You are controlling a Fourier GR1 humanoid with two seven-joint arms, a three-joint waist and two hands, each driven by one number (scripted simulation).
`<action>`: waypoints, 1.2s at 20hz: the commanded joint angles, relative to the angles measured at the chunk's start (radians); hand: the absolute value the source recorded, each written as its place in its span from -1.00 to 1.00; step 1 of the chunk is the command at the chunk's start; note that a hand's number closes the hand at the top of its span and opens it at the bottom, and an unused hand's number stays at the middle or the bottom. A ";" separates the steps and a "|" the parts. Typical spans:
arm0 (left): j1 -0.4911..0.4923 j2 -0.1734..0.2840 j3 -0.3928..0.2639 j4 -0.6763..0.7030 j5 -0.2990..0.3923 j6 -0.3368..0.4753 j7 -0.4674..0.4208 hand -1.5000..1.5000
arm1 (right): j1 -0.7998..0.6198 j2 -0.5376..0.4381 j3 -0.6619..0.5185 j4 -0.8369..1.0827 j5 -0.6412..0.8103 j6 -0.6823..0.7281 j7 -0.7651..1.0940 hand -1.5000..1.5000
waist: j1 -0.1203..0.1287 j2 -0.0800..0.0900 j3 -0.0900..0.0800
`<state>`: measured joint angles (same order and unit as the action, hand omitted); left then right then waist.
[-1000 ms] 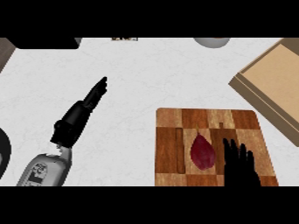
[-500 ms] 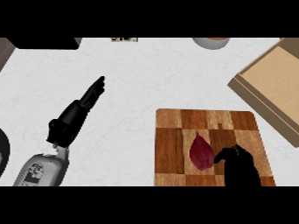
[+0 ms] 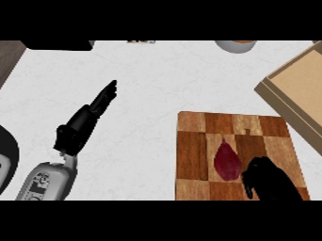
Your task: Pick the cupcake from the cutting board and place it in the cardboard box
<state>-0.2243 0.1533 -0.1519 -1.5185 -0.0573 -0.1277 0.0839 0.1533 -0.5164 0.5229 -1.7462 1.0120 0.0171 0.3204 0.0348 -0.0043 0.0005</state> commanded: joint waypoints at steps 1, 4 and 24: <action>-0.005 -0.002 0.004 0.007 0.006 -0.004 -0.003 0.00 | -0.017 -0.193 0.030 -0.025 -0.031 -0.016 -0.307 1.00 | 0.007 0.005 0.009; 0.011 0.004 0.003 0.005 -0.004 0.002 -0.005 0.00 | -0.032 -0.300 -0.050 -0.046 -0.096 -0.110 -0.499 1.00 | -0.019 -0.001 0.011; 0.047 -0.018 0.004 -0.040 -0.026 0.052 0.014 0.00 | 0.006 -0.692 -0.728 0.401 -1.061 0.095 -1.548 1.00 | -0.078 -0.002 0.005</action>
<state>-0.1748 0.1573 -0.1235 -1.5399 -0.0647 -0.0932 0.0801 0.1641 -1.1400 -0.0781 -1.4874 0.1238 -0.0425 -1.0459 -0.0513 -0.0074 0.0062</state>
